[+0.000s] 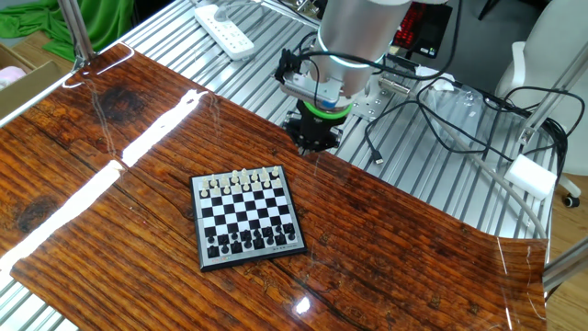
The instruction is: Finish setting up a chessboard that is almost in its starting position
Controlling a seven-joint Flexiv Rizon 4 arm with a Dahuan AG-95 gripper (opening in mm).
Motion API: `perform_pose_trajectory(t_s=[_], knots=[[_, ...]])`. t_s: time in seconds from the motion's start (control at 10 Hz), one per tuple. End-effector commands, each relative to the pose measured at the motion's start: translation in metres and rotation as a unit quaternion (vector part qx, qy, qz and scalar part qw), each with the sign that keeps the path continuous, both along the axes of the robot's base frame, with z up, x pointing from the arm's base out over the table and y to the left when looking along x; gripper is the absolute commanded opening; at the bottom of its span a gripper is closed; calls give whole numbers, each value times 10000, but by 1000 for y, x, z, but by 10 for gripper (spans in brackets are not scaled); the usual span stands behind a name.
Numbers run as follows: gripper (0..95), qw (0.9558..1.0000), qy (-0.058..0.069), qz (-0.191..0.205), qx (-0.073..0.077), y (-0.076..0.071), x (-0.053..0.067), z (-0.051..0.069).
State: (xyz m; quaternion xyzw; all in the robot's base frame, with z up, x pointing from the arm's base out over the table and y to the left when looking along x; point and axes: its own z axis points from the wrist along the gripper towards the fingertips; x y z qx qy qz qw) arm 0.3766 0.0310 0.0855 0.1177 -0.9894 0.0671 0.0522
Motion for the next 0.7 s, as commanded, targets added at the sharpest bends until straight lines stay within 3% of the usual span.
perform_pose_trajectory(t_s=[0.1, 0.7], knots=[[0, 10000, 7, -3, -4, 0, 0, 1], [0, 9999, 44, -33, -100, 0, 0, 1]])
